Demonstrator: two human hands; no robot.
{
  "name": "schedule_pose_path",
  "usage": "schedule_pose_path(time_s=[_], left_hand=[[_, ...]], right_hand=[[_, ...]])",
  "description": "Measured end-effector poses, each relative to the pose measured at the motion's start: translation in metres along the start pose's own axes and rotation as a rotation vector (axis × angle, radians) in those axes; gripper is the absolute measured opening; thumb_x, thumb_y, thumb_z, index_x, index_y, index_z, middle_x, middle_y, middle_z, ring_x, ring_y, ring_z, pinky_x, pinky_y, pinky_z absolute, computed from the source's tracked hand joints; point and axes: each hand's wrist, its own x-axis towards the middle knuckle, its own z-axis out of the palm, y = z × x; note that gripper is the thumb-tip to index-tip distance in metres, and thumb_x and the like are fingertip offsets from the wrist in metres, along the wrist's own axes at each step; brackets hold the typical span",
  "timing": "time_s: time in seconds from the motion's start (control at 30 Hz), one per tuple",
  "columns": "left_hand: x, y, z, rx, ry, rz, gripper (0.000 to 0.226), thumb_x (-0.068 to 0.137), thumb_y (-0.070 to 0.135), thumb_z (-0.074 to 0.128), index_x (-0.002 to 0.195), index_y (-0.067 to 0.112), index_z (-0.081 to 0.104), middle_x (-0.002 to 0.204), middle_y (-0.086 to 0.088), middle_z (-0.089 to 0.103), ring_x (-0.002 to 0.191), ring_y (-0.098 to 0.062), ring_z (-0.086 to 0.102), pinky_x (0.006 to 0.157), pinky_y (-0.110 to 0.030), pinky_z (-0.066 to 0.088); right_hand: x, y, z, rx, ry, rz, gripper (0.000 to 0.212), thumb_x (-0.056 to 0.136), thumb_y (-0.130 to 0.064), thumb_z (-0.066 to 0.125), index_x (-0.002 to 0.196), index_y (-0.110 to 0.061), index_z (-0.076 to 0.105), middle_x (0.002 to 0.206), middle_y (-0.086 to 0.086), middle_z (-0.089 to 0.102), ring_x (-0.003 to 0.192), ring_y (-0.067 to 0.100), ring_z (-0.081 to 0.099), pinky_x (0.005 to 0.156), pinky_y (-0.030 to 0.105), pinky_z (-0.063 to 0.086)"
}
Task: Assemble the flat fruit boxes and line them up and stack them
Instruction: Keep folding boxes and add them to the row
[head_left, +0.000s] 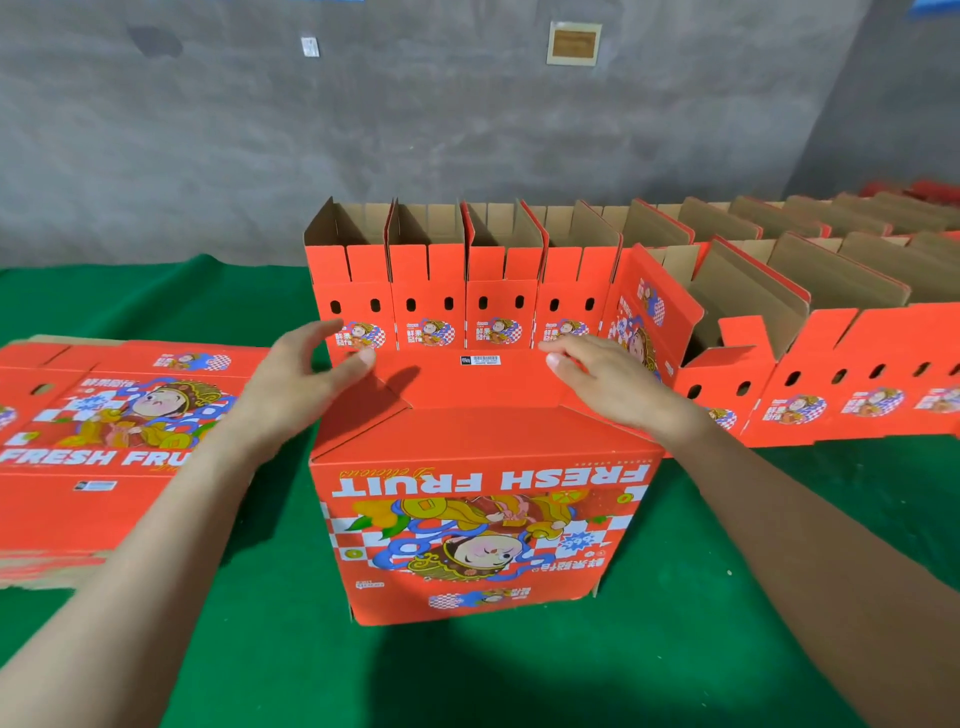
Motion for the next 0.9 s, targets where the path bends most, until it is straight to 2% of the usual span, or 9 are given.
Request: schedule_pose_path(time_s=[0.07, 0.17, 0.27, 0.33, 0.4, 0.6, 0.73, 0.83, 0.9], left_hand=[[-0.014, -0.007, 0.008, -0.079, -0.131, -0.029, 0.067, 0.088, 0.037, 0.063, 0.146, 0.021, 0.035, 0.145, 0.006, 0.041, 0.130, -0.009, 0.041, 0.112, -0.030, 0.028], [-0.022, -0.011, 0.015, -0.243, -0.190, -0.092, 0.070, 0.088, 0.030, 0.064, 0.148, 0.024, 0.030, 0.145, 0.011, 0.039, 0.126, -0.006, 0.044, 0.112, -0.029, 0.029], [-0.016, -0.018, 0.008, -0.097, -0.169, -0.121, 0.070, 0.086, 0.039, 0.065, 0.147, 0.036, 0.030, 0.142, 0.009, 0.043, 0.123, -0.011, 0.047, 0.110, -0.032, 0.033], [-0.013, -0.021, 0.003, -0.032, -0.169, -0.138, 0.072, 0.086, 0.045, 0.063, 0.147, 0.039, 0.026, 0.145, 0.007, 0.042, 0.123, -0.013, 0.046, 0.109, -0.031, 0.033], [-0.011, -0.024, 0.001, 0.023, -0.168, -0.140, 0.075, 0.085, 0.050, 0.062, 0.148, 0.041, 0.022, 0.148, 0.005, 0.040, 0.128, -0.017, 0.045, 0.109, -0.031, 0.032], [-0.012, -0.031, -0.007, -0.046, -0.137, -0.095, 0.074, 0.087, 0.043, 0.062, 0.149, 0.035, 0.024, 0.145, 0.006, 0.042, 0.122, -0.013, 0.048, 0.104, -0.028, 0.035], [-0.016, -0.028, -0.017, -0.089, -0.055, 0.033, 0.073, 0.090, 0.034, 0.060, 0.150, 0.038, 0.019, 0.139, 0.018, 0.036, 0.121, 0.000, 0.039, 0.099, -0.015, 0.027], [-0.019, -0.023, -0.020, -0.008, 0.033, 0.174, 0.074, 0.092, 0.028, 0.057, 0.151, 0.034, 0.012, 0.136, 0.026, 0.028, 0.115, 0.014, 0.034, 0.084, 0.006, 0.021], [-0.020, -0.023, -0.020, -0.002, 0.068, 0.264, 0.077, 0.093, 0.024, 0.057, 0.152, 0.028, 0.008, 0.134, 0.037, 0.015, 0.110, 0.033, 0.026, 0.081, 0.013, 0.017]], right_hand=[[-0.001, -0.001, -0.001, 0.248, 0.191, 0.090, 0.036, 0.101, -0.033, 0.040, 0.131, -0.017, 0.053, 0.128, -0.006, 0.054, 0.121, 0.010, 0.045, 0.094, 0.021, 0.029], [-0.007, 0.004, -0.003, 0.646, 0.381, 0.380, 0.040, 0.101, -0.037, 0.039, 0.130, -0.014, 0.054, 0.125, 0.002, 0.057, 0.117, 0.015, 0.053, 0.099, 0.029, 0.039], [-0.033, 0.010, 0.011, 0.894, 0.212, 0.631, 0.048, 0.099, -0.050, 0.036, 0.127, -0.017, 0.054, 0.110, -0.004, 0.059, 0.096, 0.010, 0.058, 0.082, 0.032, 0.048], [-0.052, 0.013, 0.028, 1.002, 0.139, 0.668, 0.037, 0.101, -0.040, 0.036, 0.098, -0.012, 0.061, 0.086, -0.001, 0.069, 0.091, 0.020, 0.063, 0.080, 0.038, 0.046], [-0.065, 0.012, 0.036, 0.885, 0.030, 0.682, 0.037, 0.103, -0.027, 0.033, 0.077, -0.015, 0.055, 0.070, 0.001, 0.064, 0.088, 0.027, 0.060, 0.068, 0.034, 0.047], [-0.073, -0.004, 0.019, 0.736, -0.287, 0.638, 0.034, 0.101, -0.042, 0.034, 0.092, -0.021, 0.059, 0.094, 0.003, 0.066, 0.088, 0.020, 0.062, 0.067, 0.042, 0.053], [-0.071, -0.026, -0.002, 0.801, -0.162, 0.620, 0.037, 0.103, -0.041, 0.028, 0.089, -0.019, 0.055, 0.101, 0.009, 0.064, 0.098, 0.028, 0.061, 0.083, 0.041, 0.051], [-0.067, -0.024, -0.013, 0.763, -0.022, 0.612, 0.033, 0.104, -0.015, 0.032, 0.125, 0.002, 0.051, 0.136, 0.022, 0.049, 0.126, 0.038, 0.046, 0.079, 0.010, 0.047], [-0.063, -0.015, -0.017, 0.729, 0.019, 0.572, 0.042, 0.104, -0.021, 0.033, 0.141, 0.000, 0.037, 0.145, 0.021, 0.041, 0.131, 0.038, 0.040, 0.098, 0.022, 0.044]])
